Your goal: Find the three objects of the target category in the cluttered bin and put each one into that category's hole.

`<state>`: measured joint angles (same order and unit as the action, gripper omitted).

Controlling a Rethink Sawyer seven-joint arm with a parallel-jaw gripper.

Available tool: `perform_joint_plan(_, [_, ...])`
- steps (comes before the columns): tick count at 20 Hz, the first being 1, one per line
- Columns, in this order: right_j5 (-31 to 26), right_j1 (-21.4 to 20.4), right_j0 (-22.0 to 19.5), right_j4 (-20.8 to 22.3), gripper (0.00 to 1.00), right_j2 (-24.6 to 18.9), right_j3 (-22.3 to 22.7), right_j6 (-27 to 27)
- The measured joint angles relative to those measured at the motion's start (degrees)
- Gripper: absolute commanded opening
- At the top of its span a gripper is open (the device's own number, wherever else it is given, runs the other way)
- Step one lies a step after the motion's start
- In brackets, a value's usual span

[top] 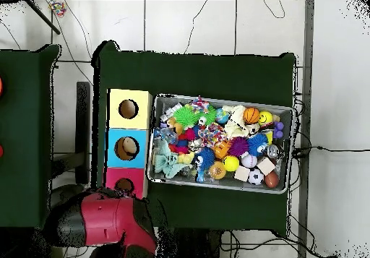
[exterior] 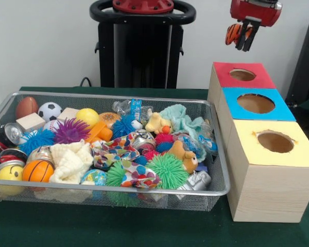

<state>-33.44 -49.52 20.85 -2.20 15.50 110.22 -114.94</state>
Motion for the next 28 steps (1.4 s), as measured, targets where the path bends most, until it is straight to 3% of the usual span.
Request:
perform_joint_plan(8, [-0.01,-2.77,-2.04,-0.49,0.00,-0.57,1.36,0.00])
perform_joint_plan(19, [-0.01,-3.16,-2.07,-0.46,0.00,-0.59,1.42,0.00])
perform_joint_plan(28, [-0.01,-2.82,0.62,-0.46,0.00,-0.10,1.42,0.00])
